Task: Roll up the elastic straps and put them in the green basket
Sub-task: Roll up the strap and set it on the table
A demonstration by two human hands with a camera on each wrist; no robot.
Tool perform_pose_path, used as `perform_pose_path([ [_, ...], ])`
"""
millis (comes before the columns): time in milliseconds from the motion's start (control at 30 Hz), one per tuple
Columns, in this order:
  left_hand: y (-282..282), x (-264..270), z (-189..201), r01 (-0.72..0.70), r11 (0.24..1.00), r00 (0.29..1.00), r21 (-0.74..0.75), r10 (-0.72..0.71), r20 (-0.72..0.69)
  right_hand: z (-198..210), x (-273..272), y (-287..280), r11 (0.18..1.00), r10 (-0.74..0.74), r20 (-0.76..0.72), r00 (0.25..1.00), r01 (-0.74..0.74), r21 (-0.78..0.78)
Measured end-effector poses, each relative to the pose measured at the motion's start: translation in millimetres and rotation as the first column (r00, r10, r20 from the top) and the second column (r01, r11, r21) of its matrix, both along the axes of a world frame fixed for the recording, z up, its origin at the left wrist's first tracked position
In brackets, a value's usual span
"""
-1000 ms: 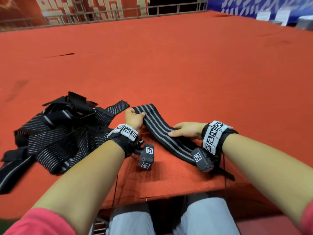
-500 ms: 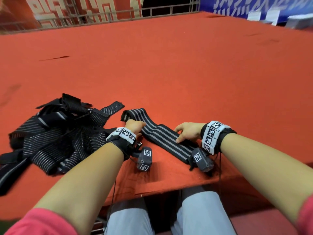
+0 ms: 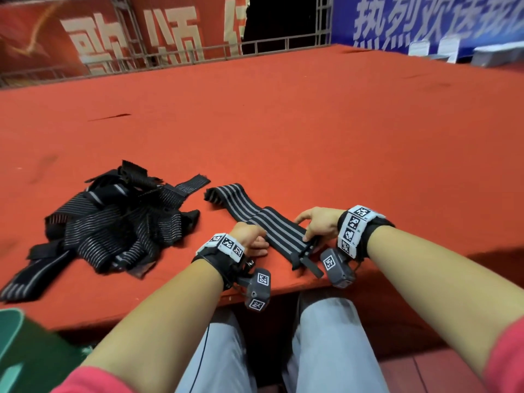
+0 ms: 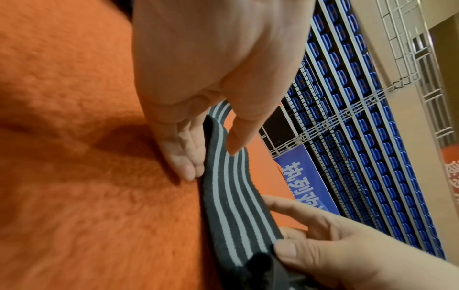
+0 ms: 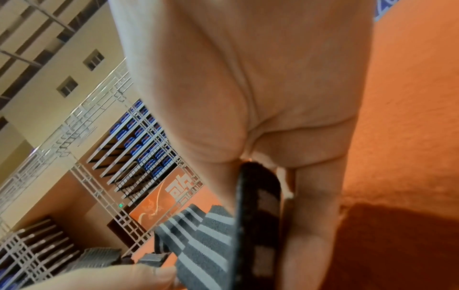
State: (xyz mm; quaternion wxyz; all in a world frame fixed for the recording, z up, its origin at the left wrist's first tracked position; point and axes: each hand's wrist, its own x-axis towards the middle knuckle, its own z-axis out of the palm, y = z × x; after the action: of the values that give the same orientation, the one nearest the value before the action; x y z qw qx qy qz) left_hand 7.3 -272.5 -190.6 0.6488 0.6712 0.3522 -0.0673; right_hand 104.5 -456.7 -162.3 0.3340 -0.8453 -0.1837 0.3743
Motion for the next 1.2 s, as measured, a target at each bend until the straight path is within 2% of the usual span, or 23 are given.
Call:
perform_pose_path([
  [233, -31.5, -49.5, 5.5, 0.056, 0.998, 0.997, -0.021, -0.055, 0.049, -6.2, -44.1, -4.5, 0.958, -0.107, -0.119, 0.987, 0.135, 0.253],
  [333, -41.1, -71.4, 6.9, 0.030, 0.998, 0.995, -0.060, -0.024, 0.100, -11.9, -67.7, -2.8, 0.906, -0.155, -0.188, 0.970, 0.215, 0.365],
  [433, -46.2, -90.8, 3.3, 0.003, 0.993, 0.991, -0.115, 0.012, 0.136, -22.2, -87.1, 0.0, 0.865, -0.179, -0.191, 0.965, 0.247, 0.437],
  [567, -44.6, -113.5, -9.2, -0.043, 0.988, 0.988, -0.146, 0.064, 0.141, -36.9, -107.5, 3.6, 0.856, -0.181, -0.128, 0.975, 0.221, 0.468],
  [700, -40.7, -127.7, -21.0, -0.093, 0.975, 0.980, -0.201, 0.125, 0.152, -49.2, -121.2, 3.7, 0.840, -0.148, -0.151, 0.977, 0.204, 0.502],
  [900, -43.9, -135.5, -30.4, -0.090, 0.962, 0.982, -0.258, 0.130, 0.140, -61.6, -132.7, -2.3, 0.776, -0.199, -0.198, 0.960, 0.278, 0.566],
  [1100, -52.2, -136.5, -43.5, -0.108, 0.964, 0.974, -0.242, 0.151, 0.167, -72.3, -142.4, -9.8, 0.733, -0.238, -0.231, 0.943, 0.331, 0.594],
  [1200, -54.9, -137.7, -50.2, -0.135, 0.969, 0.964, -0.206, 0.177, 0.198, -74.6, -147.2, -14.1, 0.737, -0.242, -0.193, 0.951, 0.310, 0.601],
])
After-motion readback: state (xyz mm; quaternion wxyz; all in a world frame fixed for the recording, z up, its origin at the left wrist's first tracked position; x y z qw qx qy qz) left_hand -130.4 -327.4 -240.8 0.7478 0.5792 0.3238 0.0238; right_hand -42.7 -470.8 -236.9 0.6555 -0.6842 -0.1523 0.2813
